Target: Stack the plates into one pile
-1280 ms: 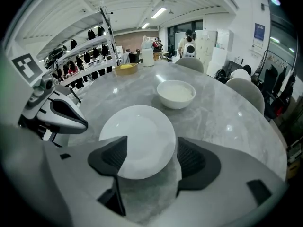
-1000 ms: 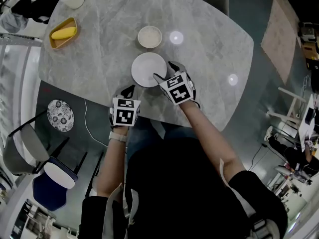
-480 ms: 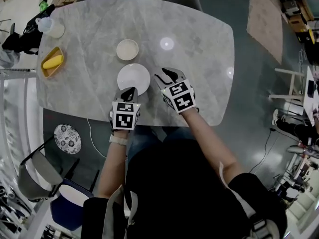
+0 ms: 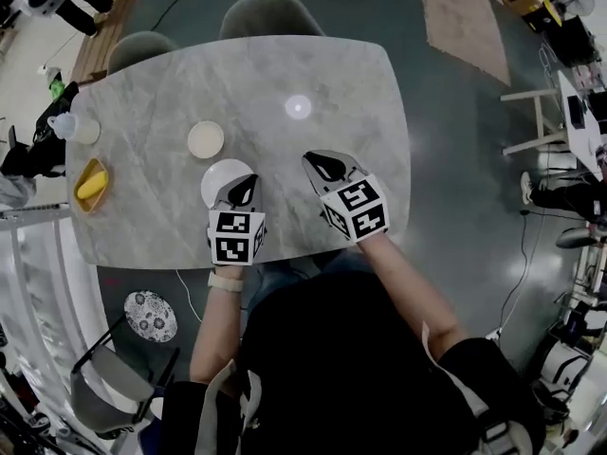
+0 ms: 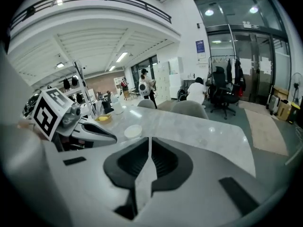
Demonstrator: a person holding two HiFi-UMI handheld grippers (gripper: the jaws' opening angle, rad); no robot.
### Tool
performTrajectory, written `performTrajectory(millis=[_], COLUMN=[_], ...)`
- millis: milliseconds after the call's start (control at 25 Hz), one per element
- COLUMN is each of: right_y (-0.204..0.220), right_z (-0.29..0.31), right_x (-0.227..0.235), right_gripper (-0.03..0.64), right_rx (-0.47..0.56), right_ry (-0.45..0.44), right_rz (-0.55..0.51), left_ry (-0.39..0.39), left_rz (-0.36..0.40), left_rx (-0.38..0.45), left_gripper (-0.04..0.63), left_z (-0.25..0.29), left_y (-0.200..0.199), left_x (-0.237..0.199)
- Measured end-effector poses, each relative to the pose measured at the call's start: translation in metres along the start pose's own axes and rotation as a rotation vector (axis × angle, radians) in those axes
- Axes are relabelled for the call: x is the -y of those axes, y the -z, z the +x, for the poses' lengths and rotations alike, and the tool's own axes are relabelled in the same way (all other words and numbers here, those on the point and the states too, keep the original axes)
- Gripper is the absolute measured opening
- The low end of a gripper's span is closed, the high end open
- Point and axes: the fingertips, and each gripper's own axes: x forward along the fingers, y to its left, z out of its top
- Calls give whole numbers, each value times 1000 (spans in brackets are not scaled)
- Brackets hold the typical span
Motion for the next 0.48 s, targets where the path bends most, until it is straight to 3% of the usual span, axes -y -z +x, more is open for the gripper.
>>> performTrajectory(millis=[480], right_y=[-68], right_z=[-140], right_x=[25], right_gripper=[32], right_rx=[270], right_ry=[54], right_rz=[31], left_ry=[95], left_rz=[119], left_rx=[285], left_gripper=[8], left_z=[-55], left_y=[-135], left_x=[81])
